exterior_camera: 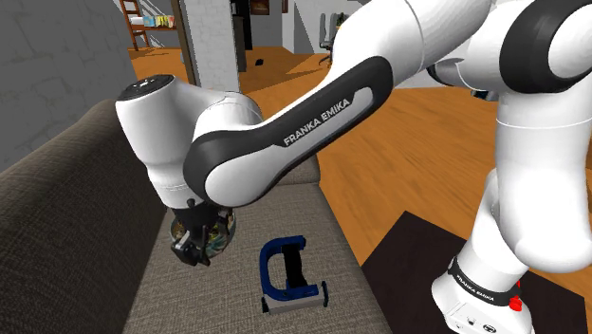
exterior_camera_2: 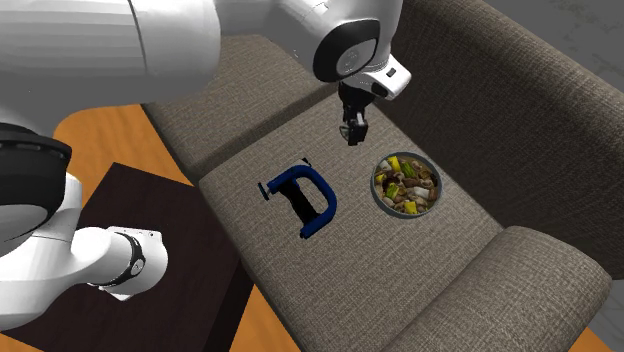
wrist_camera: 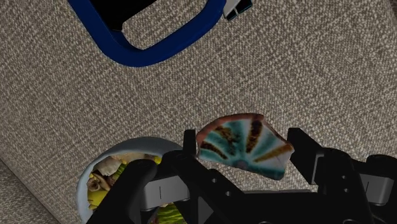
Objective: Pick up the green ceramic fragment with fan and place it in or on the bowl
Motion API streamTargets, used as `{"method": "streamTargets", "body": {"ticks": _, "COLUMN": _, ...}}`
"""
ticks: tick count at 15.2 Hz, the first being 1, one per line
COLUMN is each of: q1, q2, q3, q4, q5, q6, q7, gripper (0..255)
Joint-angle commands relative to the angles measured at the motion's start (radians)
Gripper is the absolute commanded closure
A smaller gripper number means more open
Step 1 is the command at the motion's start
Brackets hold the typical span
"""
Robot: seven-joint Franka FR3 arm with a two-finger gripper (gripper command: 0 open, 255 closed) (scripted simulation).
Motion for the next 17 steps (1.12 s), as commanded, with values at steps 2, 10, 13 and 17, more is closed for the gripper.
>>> {"method": "streamTargets", "body": {"ticks": 2, "q1": -0.006, "q2": 0.014, "q3": -0.007, "q4": 0.038, "q5": -0.003, "q6": -0.023, "q7": -0.02, "gripper": 255}}
{"method": "streamTargets", "body": {"ticks": 10, "q1": -0.035, "q2": 0.197, "q3": -0.07, "q4": 0.318, "q5": -0.056, "q6": -0.112, "q7": -0.15, "gripper": 255}}
{"method": "streamTargets", "body": {"ticks": 13, "q1": -0.035, "q2": 0.285, "q3": -0.093, "q4": 0.462, "q5": -0.074, "q6": -0.162, "q7": -0.203, "gripper": 255}}
{"method": "streamTargets", "body": {"ticks": 17, "q1": -0.035, "q2": 0.341, "q3": -0.107, "q4": 0.515, "q5": -0.087, "q6": -0.157, "q7": -0.222, "gripper": 255}}
